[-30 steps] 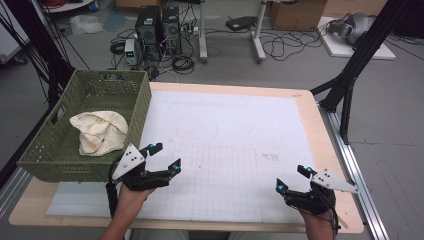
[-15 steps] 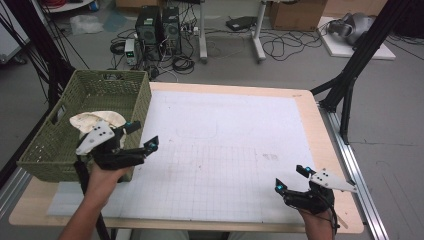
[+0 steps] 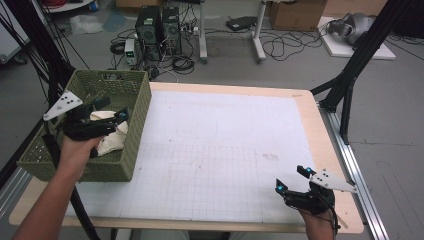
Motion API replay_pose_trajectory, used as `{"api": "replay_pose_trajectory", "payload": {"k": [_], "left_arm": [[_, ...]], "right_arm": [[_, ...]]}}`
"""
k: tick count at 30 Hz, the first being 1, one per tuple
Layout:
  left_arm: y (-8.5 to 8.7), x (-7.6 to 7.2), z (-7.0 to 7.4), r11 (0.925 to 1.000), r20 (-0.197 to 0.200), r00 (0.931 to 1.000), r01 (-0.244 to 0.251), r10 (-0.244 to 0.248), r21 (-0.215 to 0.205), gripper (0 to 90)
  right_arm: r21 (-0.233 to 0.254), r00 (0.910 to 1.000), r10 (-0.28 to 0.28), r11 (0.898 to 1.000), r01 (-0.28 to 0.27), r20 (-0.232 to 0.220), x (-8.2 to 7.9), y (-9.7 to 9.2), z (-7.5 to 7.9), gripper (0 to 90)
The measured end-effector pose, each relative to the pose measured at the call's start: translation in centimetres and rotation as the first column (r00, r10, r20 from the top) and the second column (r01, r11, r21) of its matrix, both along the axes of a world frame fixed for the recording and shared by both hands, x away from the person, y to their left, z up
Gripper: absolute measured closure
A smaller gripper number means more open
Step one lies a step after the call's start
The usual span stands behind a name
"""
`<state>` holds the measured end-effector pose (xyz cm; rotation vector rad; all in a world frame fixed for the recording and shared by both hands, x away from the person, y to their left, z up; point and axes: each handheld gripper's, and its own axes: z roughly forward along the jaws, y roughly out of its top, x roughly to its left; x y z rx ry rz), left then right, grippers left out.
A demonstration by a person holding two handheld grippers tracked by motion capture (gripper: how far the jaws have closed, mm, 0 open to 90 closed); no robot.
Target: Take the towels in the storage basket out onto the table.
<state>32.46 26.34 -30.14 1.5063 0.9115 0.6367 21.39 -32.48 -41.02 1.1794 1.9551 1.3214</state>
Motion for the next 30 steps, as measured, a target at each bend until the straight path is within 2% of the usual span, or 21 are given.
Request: {"api": "replay_pose_trajectory", "payload": {"k": [4,6,10,13,15,16,18,19,20,23,25,26,28,29,30], "left_arm": [[1.6,1.1,-0.2,0.9990,-0.041,0.9982,-0.043,0.044,0.012,18.6],[2.5,1.7,-0.7,0.9970,-0.070,0.9947,-0.075,0.076,0.020,18.5],[3.7,2.8,-2.1,0.9924,-0.151,0.9808,-0.123,0.123,0.010,18.3],[4.0,3.5,-2.9,0.9887,-0.185,0.9722,-0.133,0.144,0.070,18.3],[4.4,4.0,-3.5,0.9835,-0.215,0.9620,-0.149,0.168,0.102,18.3],[4.6,4.3,-3.9,0.9782,-0.231,0.9535,-0.169,0.193,0.121,18.3],[5.2,5.1,-4.6,0.9649,-0.276,0.9295,-0.205,0.244,0.164,18.3],[5.6,5.5,-5.2,0.9558,-0.310,0.9100,-0.225,0.275,0.190,18.4],[5.8,5.8,-5.5,0.9509,-0.331,0.8969,-0.237,0.293,0.199,18.5],[6.3,6.6,-7.0,0.9368,-0.412,0.8500,-0.237,0.328,0.257,19.9],[6.4,7.0,-7.6,0.9170,-0.425,0.8237,-0.265,0.376,0.298,20.2],[6.5,7.2,-7.7,0.9042,-0.421,0.8122,-0.284,0.404,0.319,20.2],[6.6,7.5,-7.8,0.8712,-0.402,0.7913,-0.316,0.461,0.375,20.2],[6.8,7.8,-8.3,0.8569,-0.415,0.7706,-0.321,0.484,0.403,20.2],[6.8,7.8,-8.3,0.8569,-0.415,0.7706,-0.321,0.484,0.403,20.2]], "right_arm": [[-0.001,1.0000,-0.004,1.000,0.004,0.002,-0.1,-0.2,0.0,10.5],[0.001,1.0000,-0.007,1.000,0.007,-0.002,-0.1,-0.3,-0.1,10.5],[-0.010,0.9999,-0.011,1.000,0.011,0.001,-0.1,-0.2,0.0,10.5],[-0.012,0.9999,-0.014,1.000,0.014,-0.009,0.0,-0.1,-0.1,10.5],[-0.014,0.9999,-0.013,1.000,0.013,-0.011,0.1,-0.1,-0.1,10.5],[-0.014,0.9998,-0.013,1.000,0.012,-0.012,0.1,-0.1,-0.1,10.5],[-0.013,0.9998,-0.013,1.000,0.013,-0.013,0.0,-0.1,-0.1,10.5],[-0.014,0.9999,-0.012,1.000,0.012,-0.012,0.0,-0.1,-0.1,10.5],[-0.017,0.9998,-0.013,1.000,0.013,-0.015,0.0,-0.1,-0.2,10.5],[-0.016,0.9998,-0.014,1.000,0.014,-0.015,0.0,-0.1,-0.2,10.5],[-0.021,0.9998,-0.015,1.000,0.015,-0.016,0.0,-0.2,-0.2,10.5],[-0.024,0.9998,-0.015,1.000,0.014,-0.012,0.0,-0.2,-0.3,10.5],[-0.022,0.9997,-0.016,1.000,0.015,-0.017,0.0,-0.3,-0.3,10.5],[-0.019,0.9997,-0.018,1.000,0.018,-0.019,0.0,-0.3,-0.3,10.5],[-0.019,0.9996,-0.018,1.000,0.018,-0.021,0.0,-0.3,-0.3,10.5]]}}
